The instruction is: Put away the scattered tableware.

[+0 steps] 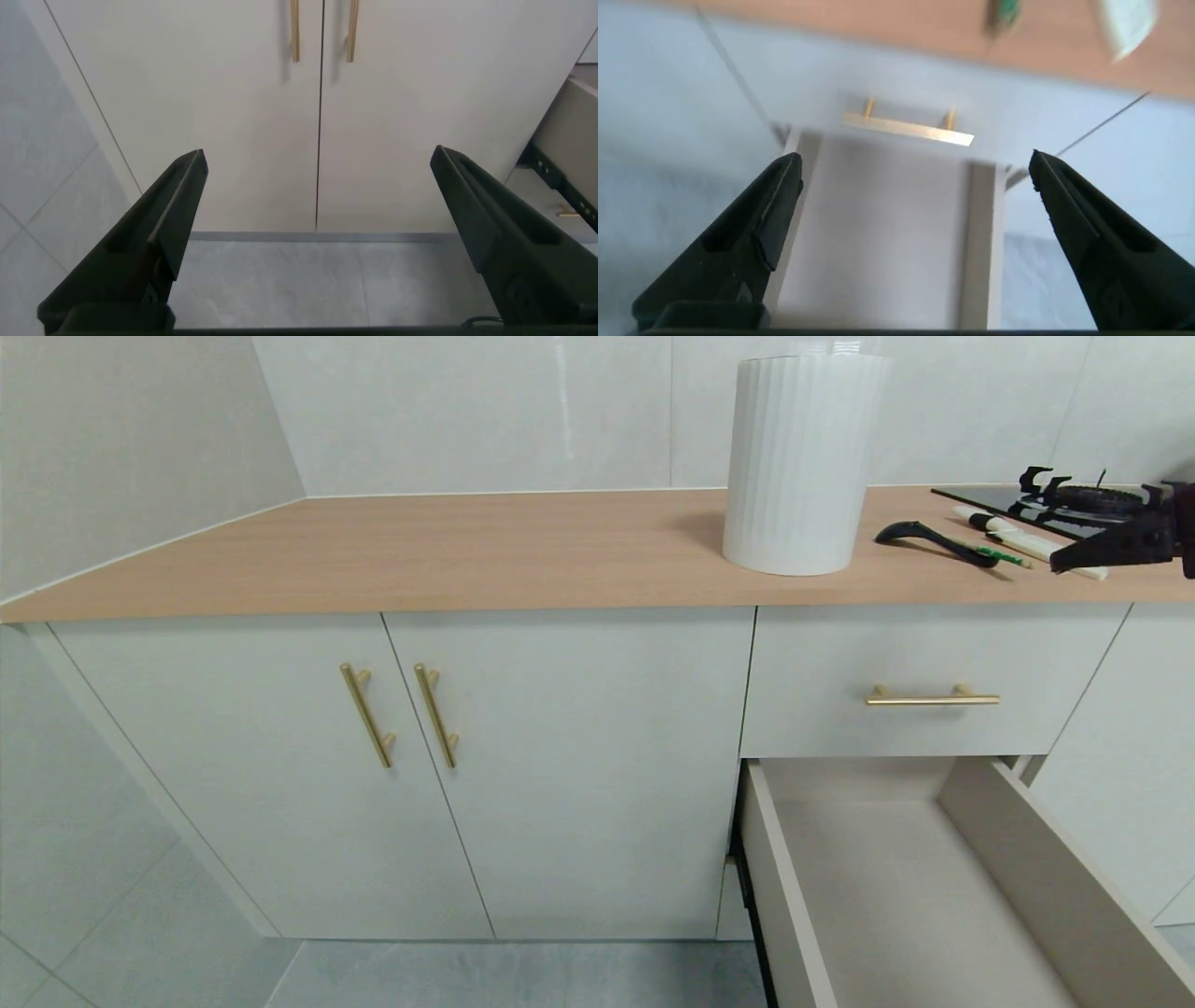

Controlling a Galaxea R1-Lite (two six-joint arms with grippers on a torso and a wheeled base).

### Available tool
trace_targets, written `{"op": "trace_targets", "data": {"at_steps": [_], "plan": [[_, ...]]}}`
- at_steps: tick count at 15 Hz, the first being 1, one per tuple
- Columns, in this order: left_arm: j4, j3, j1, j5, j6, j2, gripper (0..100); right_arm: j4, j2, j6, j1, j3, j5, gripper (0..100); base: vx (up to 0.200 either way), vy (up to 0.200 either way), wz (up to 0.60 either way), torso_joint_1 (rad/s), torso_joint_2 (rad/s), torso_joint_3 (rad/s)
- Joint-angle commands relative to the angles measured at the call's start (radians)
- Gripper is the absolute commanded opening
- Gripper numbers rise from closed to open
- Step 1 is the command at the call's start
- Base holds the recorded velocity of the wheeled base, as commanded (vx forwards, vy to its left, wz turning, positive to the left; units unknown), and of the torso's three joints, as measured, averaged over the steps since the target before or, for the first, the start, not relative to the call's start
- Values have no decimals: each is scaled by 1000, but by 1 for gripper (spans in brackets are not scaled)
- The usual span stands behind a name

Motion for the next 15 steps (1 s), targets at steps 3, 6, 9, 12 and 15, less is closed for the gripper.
{"op": "trace_targets", "data": {"at_steps": [3,6,9,12,15], "plan": [[0,0,0,0,0,1,100,63,185,1,-64,-195,3,100,0,0,0,0,0,0],[0,0,0,0,0,1,100,63,314,35,-93,-315,3,100,0,0,0,0,0,0],[0,0,0,0,0,1,100,61,398,60,-107,-333,29,100,0,0,0,0,0,0],[0,0,0,0,0,1,100,20,424,77,-107,-333,54,100,0,0,0,0,0,0],[0,0,0,0,0,1,100,-66,426,87,-107,-333,49,100,0,0,0,0,0,0]]}}
